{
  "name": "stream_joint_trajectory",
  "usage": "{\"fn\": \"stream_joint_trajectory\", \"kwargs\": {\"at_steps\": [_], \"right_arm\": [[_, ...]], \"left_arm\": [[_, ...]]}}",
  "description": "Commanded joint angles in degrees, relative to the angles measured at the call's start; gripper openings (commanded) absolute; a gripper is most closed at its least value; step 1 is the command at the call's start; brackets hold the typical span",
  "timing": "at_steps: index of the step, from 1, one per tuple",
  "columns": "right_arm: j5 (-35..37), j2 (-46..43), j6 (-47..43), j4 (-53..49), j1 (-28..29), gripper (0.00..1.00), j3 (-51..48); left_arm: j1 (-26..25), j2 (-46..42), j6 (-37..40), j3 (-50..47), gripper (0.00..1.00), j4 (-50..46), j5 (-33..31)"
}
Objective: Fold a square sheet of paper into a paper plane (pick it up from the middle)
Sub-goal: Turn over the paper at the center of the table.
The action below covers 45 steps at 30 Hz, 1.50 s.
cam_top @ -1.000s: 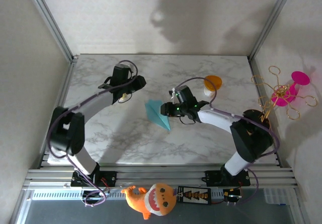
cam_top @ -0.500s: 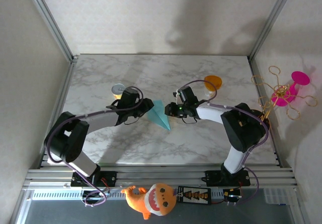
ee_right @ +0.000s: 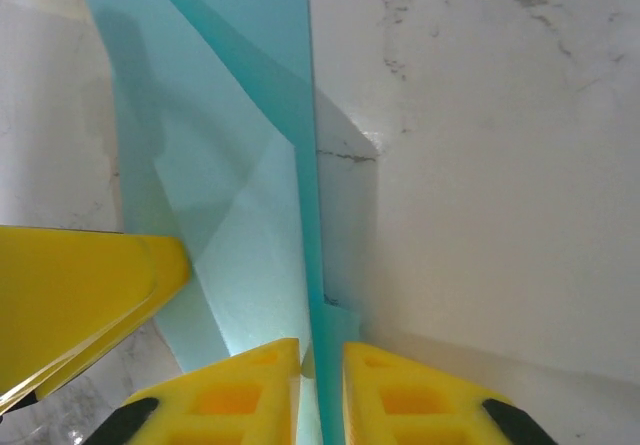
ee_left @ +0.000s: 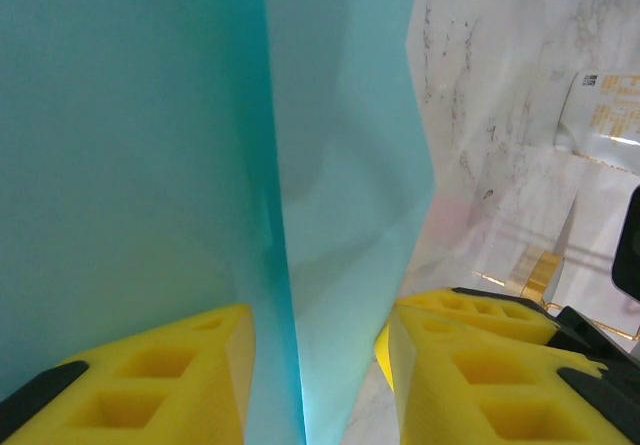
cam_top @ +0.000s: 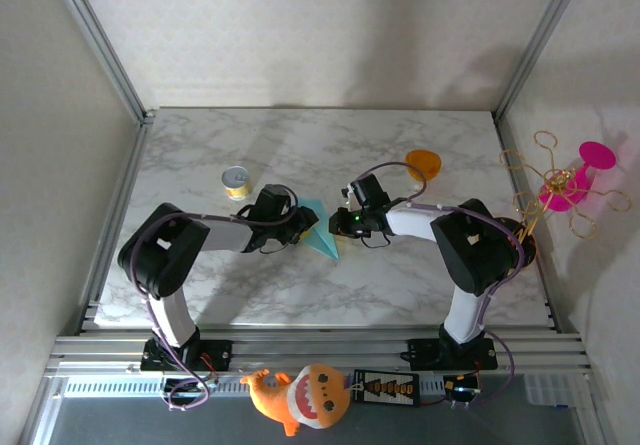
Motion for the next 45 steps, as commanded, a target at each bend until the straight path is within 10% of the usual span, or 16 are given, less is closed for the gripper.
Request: {"fn": "stream_joint_trajectory", "kwargs": {"at_steps": [1,32,40,45], "right_arm": [[0.98,1.28,-0.57,-1.91,-0.12,0.17,1.44],[9.17,-11.83,1.7,4.59,-1.22,0.22,-4.88],[16.73,-21.67,1.72,6.26,-2.33,0.4,-9.24],[22.09,-27.38,1.2,6.42,-3.31,0.48,-10.83]], "left_arm": [[-0.37,1.77,-0.7,2.15,0.4,2.0,2.23],[0.18,5.25,8.73,6.35,0.06,3.23,3.11],[0.38,0.45,18.2,11.35,0.02,-13.28,-3.38],[-1.19,-3.26,29.44,21.29,0.02,-37.01,-19.17]]}}
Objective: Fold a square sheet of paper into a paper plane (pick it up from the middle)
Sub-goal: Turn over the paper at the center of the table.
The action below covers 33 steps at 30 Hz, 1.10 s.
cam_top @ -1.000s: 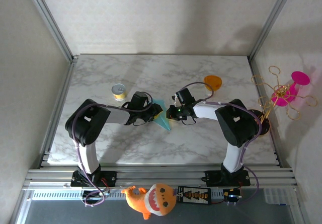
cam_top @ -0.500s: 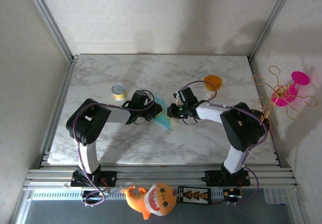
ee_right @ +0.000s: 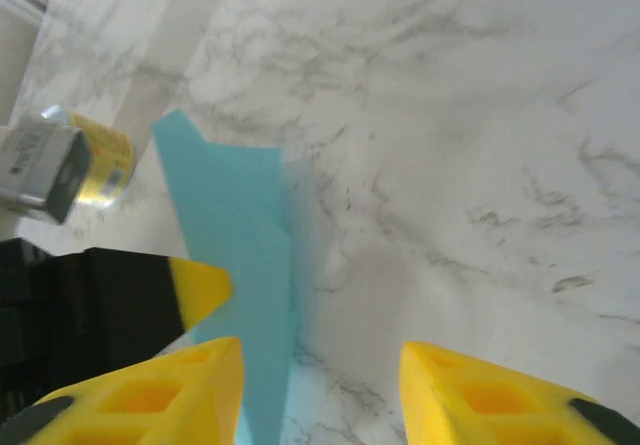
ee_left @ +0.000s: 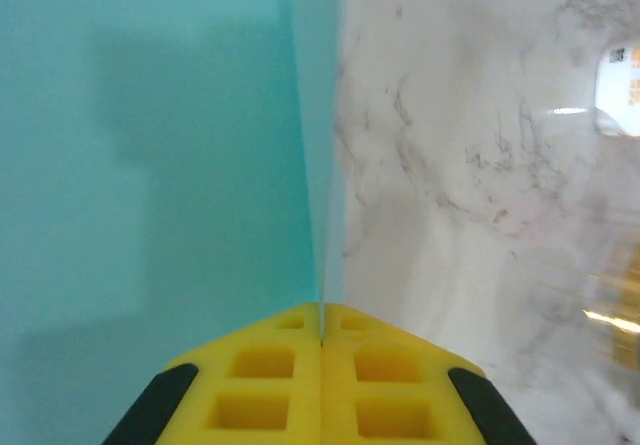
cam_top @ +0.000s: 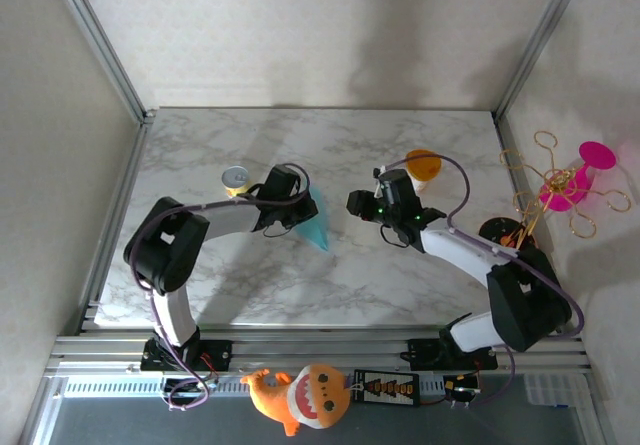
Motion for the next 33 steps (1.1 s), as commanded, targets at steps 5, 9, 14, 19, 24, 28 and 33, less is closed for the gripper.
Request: {"fn": "stream_joint_trajectory", "kwargs": {"at_steps": [5,9,14,19,24,28,33], "right_arm": [[8.08,-7.33,-0.88,2.14,-2.11,0.55,-2.91],[8.46,-8.14,-1.04,2.09,-2.78,0.58,-3.09],[9.33,-8.46,-0.4,1.61,-3.14,0.59,-3.2],[11.64,-10.13,0.52,0.96,-3.67,0.59,-3.8],[14.6,-12.88,1.43,0.05,-4.31,0.59,-4.75],[16.29,-14.97,3.93,-1.8,-5.87,0.6,-4.87],[14.99,-15.9,5.26,-2.28,-7.03,0.6,-4.22]], "left_arm": [[-4.32,-3.27,14.06,15.03,0.01,-33.69,-31.83],[-7.93,0.94,14.72,22.97,0.01,-43.98,-47.36],[-11.49,9.07,13.76,30.21,0.01,-52.49,-59.98],[-13.75,18.82,11.73,35.23,0.01,-58.02,-67.15],[-15.21,24.83,10.46,37.71,0.01,-58.55,-67.89],[-15.7,27.44,9.45,38.83,0.07,-57.04,-65.0],[-15.79,27.58,9.27,38.44,0.19,-53.22,-58.26]]}}
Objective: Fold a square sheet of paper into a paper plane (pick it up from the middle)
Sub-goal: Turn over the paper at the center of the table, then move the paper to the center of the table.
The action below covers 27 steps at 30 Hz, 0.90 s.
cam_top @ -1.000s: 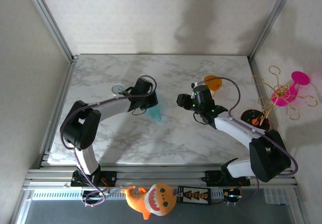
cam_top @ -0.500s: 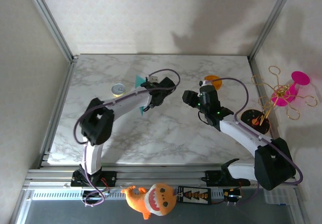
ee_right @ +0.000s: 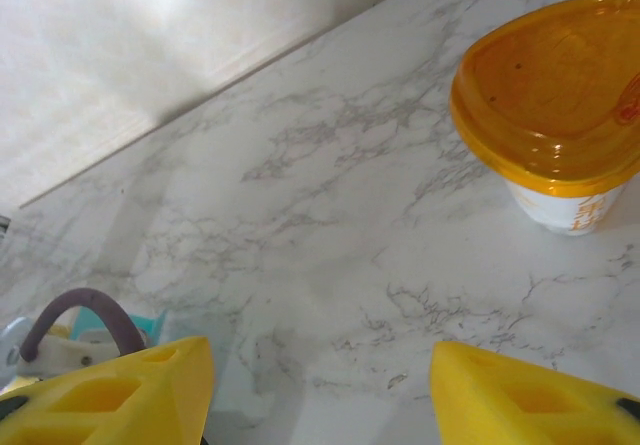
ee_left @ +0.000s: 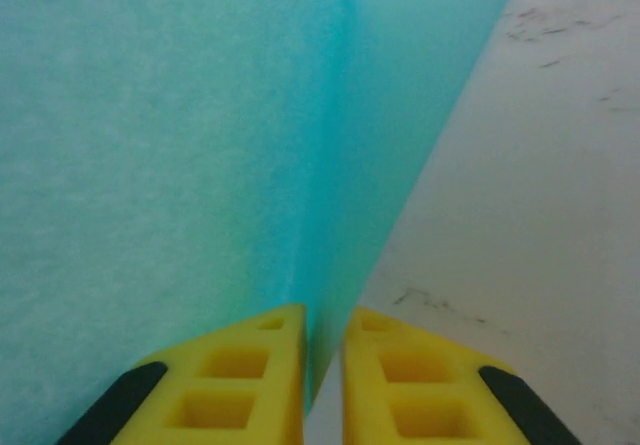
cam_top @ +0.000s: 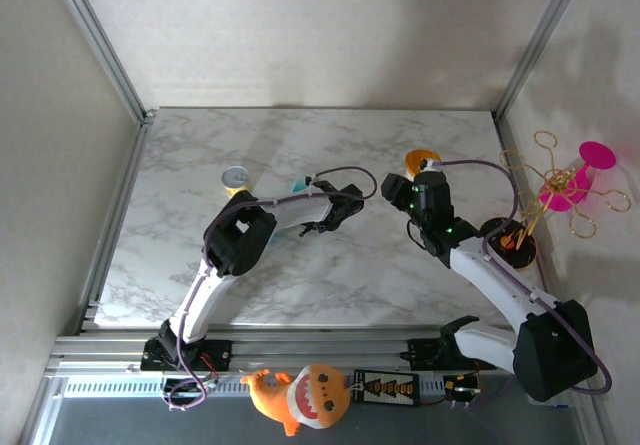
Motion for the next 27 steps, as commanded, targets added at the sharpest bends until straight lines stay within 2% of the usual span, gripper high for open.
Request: {"fn": "stream_joint_trajectory", "kwargs": {"at_steps": [1,6,9,14,18,21,27], "right_arm": [[0.91,-1.05,2.01,-1.35,-0.59,0.6,0.24],[0.71,-0.77,2.7,-2.0,-1.17,0.6,0.88],[0.18,-0.29,3.39,-2.26,-1.77,0.6,1.19],[-0.62,0.4,4.64,-3.1,-3.25,0.6,1.34],[-2.24,1.51,4.73,-3.23,-4.29,0.6,1.48],[-3.96,3.1,4.56,-3.23,-4.48,0.6,1.78],[-9.28,7.36,3.68,-2.19,-4.51,0.6,2.55]], "left_arm": [[-0.65,0.08,-0.96,0.91,0.21,1.66,4.15],[-1.84,-3.26,-1.61,-0.41,0.32,6.73,12.64],[-2.64,-6.68,-2.92,-2.9,0.37,12.27,21.91],[-3.47,-14.63,-7.05,-11.99,0.41,26.68,41.24],[-3.57,-20.42,-9.5,-19.25,0.42,35.55,52.14],[-3.2,-24.81,-9.07,-22.22,0.41,37.05,53.62],[4.19,-32.35,-6.74,-30.56,0.29,36.02,47.46]]}}
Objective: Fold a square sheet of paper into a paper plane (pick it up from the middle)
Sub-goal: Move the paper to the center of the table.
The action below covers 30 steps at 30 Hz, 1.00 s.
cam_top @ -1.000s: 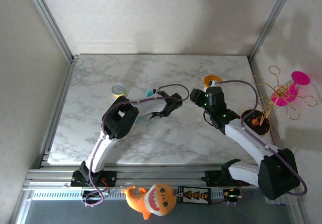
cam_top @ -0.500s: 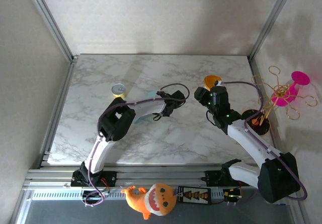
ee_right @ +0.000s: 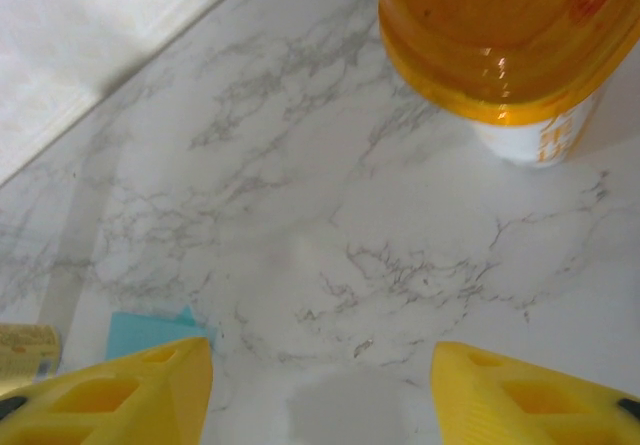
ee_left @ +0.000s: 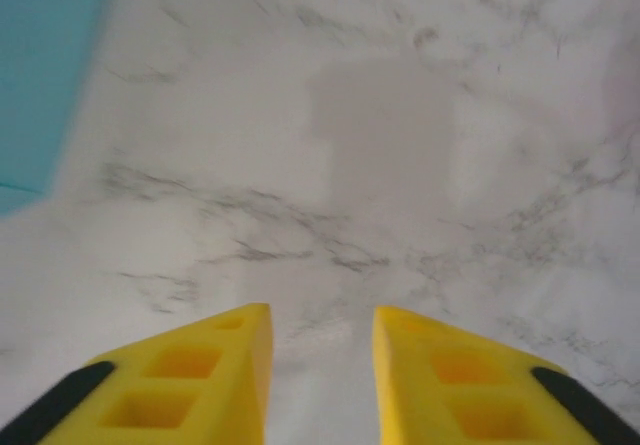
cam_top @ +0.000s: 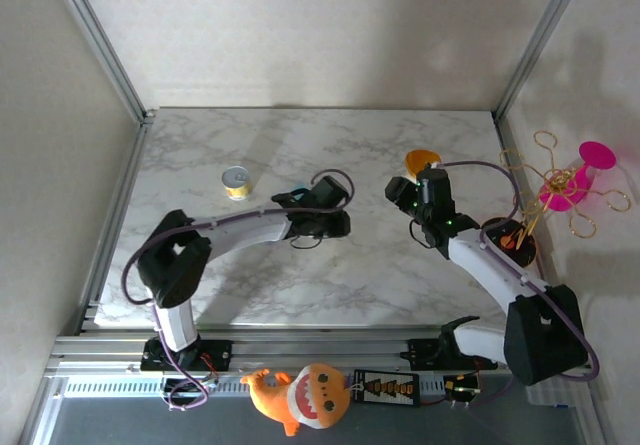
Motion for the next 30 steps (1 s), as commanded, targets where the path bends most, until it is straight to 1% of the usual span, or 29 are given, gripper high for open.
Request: {"fn": "stream_joint_trajectory", "kwargs": {"at_steps": [1,4,9,15,18,20,24,26,30], "right_arm": [[-3.99,1.92,-0.34,0.66,-0.25,0.6,1.97],[-6.02,3.43,-0.38,0.95,-0.26,0.6,2.18],[-8.15,5.09,-0.25,1.13,-0.26,0.61,2.4],[-9.65,6.24,-0.29,1.17,-0.26,0.61,2.58],[-10.06,6.51,-0.3,1.13,-0.26,0.61,2.43],[-10.59,6.78,-0.17,0.96,-0.26,0.61,2.41],[-12.96,7.65,0.28,0.87,-0.25,0.61,2.33],[-15.12,8.28,1.46,1.48,-0.24,0.61,1.93],[-19.33,10.03,5.42,3.5,0.63,0.6,0.54]], "left_arm": [[5.38,-3.4,0.92,-5.0,0.26,1.08,-2.34],[9.15,-3.54,1.4,-8.03,0.2,1.13,-3.98],[13.54,-2.0,1.96,-10.31,0.13,2.15,-6.75],[15.12,2.28,2.23,-9.66,0.07,3.31,-7.87],[15.13,4.08,1.94,-9.52,0.07,2.8,-9.38],[15.13,4.48,1.92,-9.87,0.06,3.27,-8.66],[14.38,3.92,1.31,-11.22,0.04,5.83,-4.42],[13.46,3.87,0.0,-12.1,0.04,7.68,-1.48],[10.02,5.09,-3.87,-12.8,0.04,10.93,2.72]]}}
